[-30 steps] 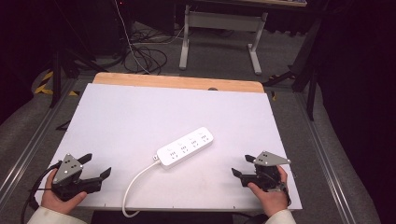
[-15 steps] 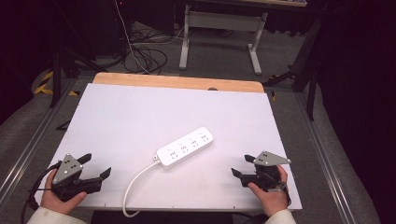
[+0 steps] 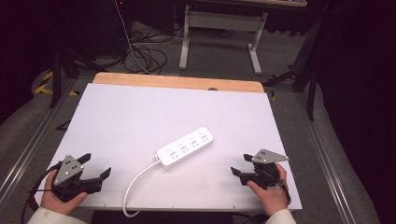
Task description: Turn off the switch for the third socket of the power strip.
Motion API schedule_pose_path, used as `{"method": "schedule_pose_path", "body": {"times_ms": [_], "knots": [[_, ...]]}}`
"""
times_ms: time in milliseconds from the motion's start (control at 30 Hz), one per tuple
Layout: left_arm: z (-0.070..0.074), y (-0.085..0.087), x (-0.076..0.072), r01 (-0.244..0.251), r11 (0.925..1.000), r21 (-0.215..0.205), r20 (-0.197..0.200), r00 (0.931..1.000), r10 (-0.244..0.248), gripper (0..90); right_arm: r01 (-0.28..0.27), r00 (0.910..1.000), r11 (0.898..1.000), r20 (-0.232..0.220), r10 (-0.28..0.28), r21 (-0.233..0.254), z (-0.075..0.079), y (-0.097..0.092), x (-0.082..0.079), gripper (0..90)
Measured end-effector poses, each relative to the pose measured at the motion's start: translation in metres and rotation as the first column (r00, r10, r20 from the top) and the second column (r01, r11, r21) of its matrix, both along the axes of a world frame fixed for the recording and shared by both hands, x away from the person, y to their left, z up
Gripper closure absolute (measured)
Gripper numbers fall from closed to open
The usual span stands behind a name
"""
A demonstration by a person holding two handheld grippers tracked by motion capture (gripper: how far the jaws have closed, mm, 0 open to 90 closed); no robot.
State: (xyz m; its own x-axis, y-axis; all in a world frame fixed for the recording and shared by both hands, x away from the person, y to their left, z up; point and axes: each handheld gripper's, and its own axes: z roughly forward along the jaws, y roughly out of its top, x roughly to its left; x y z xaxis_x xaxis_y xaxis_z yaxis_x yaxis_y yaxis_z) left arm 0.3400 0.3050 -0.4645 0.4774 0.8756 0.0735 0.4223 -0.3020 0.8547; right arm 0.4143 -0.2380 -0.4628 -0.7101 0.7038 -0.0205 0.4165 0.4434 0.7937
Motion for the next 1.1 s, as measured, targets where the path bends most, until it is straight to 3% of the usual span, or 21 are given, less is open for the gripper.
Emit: {"method": "schedule_pose_path", "body": {"times_ms": [400,700,1100], "knots": [[0.0,0.0,0.0,0.001,1.0,0.002,-0.004,1.0,-0.001,16.8,-0.031,0.9991,1.0,-0.03,0.031,-0.006,0.021,0.018,0.01,38.4],[0.0,0.0,0.0,0.002,1.0,0.002,-0.006,1.0,-0.002,16.8,-0.063,0.9975,0.998,-0.033,0.063,-0.011,0.039,0.039,0.028,39.8],[0.0,-0.001,0.0,0.004,1.0,0.001,-0.006,1.0,-0.004,16.8,-0.091,0.9955,0.996,-0.028,0.09,-0.025,0.052,0.061,0.044,40.4]]}}
